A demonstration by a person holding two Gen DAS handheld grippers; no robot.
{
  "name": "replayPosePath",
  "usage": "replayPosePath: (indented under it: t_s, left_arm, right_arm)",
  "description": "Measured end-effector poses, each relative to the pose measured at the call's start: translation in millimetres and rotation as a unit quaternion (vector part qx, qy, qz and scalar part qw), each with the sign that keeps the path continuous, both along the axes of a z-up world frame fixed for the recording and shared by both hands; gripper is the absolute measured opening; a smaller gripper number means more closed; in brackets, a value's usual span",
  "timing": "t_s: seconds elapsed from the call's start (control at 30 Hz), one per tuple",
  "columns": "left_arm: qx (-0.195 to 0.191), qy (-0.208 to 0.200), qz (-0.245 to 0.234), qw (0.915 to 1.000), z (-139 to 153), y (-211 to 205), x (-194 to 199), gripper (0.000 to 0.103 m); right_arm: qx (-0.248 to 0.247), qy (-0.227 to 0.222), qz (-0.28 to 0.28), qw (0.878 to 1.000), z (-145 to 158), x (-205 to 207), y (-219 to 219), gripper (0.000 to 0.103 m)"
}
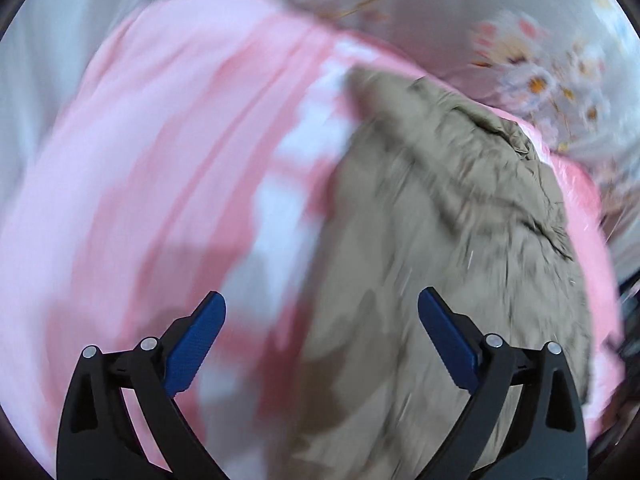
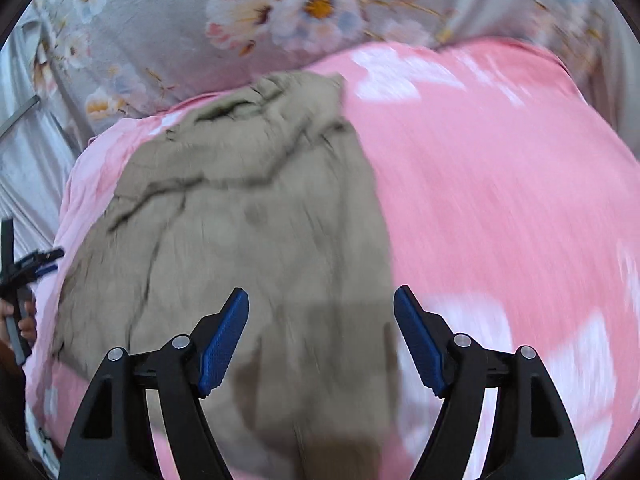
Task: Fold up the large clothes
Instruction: 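Lift the folded jacket with both tools and fold it over again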
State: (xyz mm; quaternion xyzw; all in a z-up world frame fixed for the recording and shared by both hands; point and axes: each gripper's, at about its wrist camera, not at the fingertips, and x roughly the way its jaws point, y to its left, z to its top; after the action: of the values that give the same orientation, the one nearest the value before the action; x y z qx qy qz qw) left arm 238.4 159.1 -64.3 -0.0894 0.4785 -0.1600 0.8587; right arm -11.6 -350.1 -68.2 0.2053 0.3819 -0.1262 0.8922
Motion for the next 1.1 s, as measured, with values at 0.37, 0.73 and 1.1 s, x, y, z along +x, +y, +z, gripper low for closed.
replayPosePath:
  t_s: [0.37, 0.73, 1.1]
  left_arm:
    - [-0.106, 0.037, -0.008, 0.9937, -31.3, -14.0, -66.4, 0.072]
    - [-0.127, -0.027, -0.026, 0.9912, 31.3, 12.6, -114.5, 0.002]
    - [-0.179, -0.198, -0.028, 0.9633, 179.8, 62.2, -189.1, 0.003]
  right_arm:
    - [0.119, -0.043, -0.061, 0.990, -48.1, -29.2, 19.4, 0.072]
    - [0.104, -0.136, -0.008, 0.985, 24.2, -86.3, 45.5, 0.007]
    - [0.006, -0.311, 0.016, 0.950, 164.5, -168.6, 70.4, 0.006]
